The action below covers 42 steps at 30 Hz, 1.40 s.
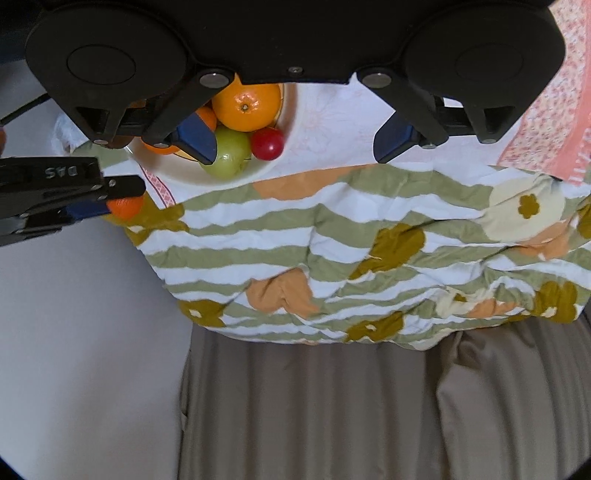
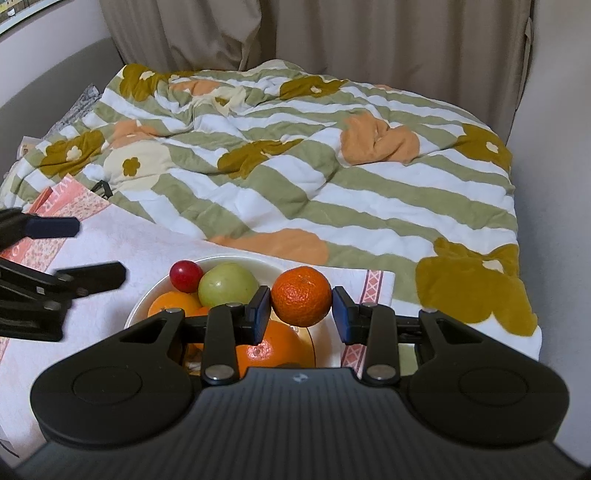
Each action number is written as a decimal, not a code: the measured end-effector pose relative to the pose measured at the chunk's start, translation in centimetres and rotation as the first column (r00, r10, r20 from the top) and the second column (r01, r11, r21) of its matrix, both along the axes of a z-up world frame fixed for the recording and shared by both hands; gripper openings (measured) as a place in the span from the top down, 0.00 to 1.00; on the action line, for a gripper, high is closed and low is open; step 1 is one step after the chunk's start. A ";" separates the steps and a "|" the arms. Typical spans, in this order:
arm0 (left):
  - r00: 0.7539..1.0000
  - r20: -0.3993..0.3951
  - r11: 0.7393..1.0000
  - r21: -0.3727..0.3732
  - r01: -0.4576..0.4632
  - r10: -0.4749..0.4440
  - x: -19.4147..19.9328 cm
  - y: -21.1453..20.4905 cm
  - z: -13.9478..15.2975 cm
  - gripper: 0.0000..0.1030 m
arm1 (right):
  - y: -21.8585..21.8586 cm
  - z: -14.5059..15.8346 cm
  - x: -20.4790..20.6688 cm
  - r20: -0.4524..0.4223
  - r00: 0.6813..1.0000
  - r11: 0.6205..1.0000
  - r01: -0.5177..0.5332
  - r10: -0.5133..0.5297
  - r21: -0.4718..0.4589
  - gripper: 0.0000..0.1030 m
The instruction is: Organize fruits
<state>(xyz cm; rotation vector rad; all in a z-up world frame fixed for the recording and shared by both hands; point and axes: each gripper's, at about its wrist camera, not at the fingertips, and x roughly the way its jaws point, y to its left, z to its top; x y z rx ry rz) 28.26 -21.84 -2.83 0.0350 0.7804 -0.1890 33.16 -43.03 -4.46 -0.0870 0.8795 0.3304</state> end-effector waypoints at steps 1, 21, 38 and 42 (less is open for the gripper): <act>1.000 0.004 1.000 0.000 -0.005 0.005 -0.3 0.1 0.3 0.08 | 0.1 -0.1 0.1 -0.003 1.000 1.000 -0.002 0.002 0.004 0.50; 0.992 0.023 0.993 -0.013 -0.120 0.120 -5.5 2.9 1.1 0.03 | 1.4 -3.8 1.7 0.022 0.992 0.991 -0.126 0.127 -0.035 0.21; 0.983 0.168 0.994 -0.088 -0.064 0.078 -14.1 8.8 6.8 0.02 | 5.1 7.5 -10.5 0.159 0.974 0.987 0.159 -0.160 0.020 0.00; 0.975 0.209 0.995 -0.089 -0.051 0.069 -16.7 10.8 8.2 0.00 | 7.4 9.4 -15.1 0.177 0.960 0.976 0.216 -0.216 0.017 0.00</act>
